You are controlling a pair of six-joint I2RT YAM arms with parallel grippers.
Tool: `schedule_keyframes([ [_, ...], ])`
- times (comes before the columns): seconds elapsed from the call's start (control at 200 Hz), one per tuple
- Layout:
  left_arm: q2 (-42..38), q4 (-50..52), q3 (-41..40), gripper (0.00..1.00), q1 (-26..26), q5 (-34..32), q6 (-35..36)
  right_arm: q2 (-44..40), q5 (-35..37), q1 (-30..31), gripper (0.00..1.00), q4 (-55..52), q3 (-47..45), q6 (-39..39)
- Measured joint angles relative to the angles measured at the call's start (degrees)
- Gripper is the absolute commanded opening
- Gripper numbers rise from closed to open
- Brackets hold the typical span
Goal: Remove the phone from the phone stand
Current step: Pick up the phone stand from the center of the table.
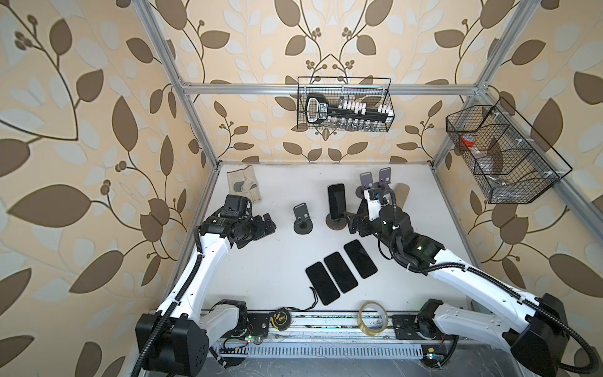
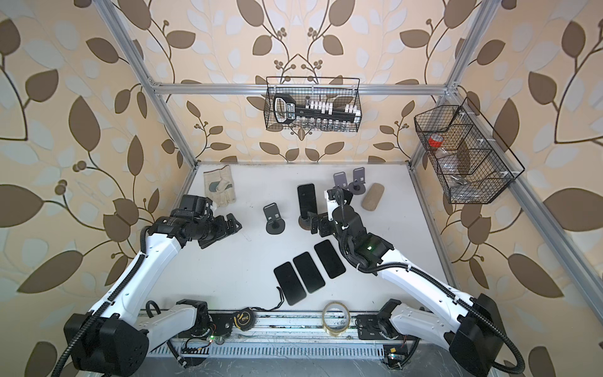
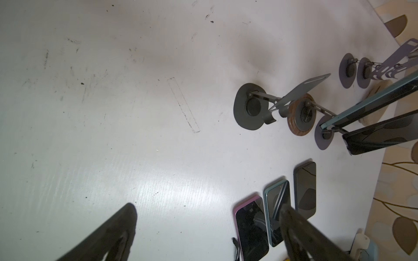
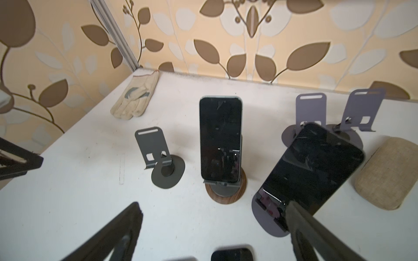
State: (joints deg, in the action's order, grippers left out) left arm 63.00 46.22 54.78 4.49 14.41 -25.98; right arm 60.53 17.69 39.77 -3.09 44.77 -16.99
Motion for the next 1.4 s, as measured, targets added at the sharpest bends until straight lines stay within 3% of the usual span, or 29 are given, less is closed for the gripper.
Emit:
schedule_keyframes([
  [0.13, -0.04, -0.79, -0.94, 0.99, 1.29, -0.24, -2.45, -5.40, 3.26, -0.02, 1.00, 3.37, -4.94, -0.57],
  [0.305, 0.50, -0.94, -0.74, 0.99, 7.65, -4.87, -5.55, -10.60, 5.07, -0.02, 1.00, 7.65, -11.85, -0.61],
  [0.595, 9.57, -0.90, 4.92, 0.99, 18.05, -15.17, -10.82, -10.47, 5.14, 0.42, 1.00, 13.00, -18.25, -0.61],
  [0.925, 20.37, -1.03, 14.58, 0.99, 26.10, -25.03, -15.04, -10.49, 7.02, 4.44, 1.00, 17.94, -22.82, 1.75],
  [1.215, 31.12, -1.40, 21.90, 0.99, 30.56, -32.52, -17.57, -10.47, 8.76, 5.14, 1.00, 21.33, -24.46, 2.93],
  [1.399, 33.90, -2.69, 23.80, 0.99, 31.52, -37.38, -17.90, -10.14, 9.16, 5.22, 1.00, 22.40, -24.92, 3.15],
])
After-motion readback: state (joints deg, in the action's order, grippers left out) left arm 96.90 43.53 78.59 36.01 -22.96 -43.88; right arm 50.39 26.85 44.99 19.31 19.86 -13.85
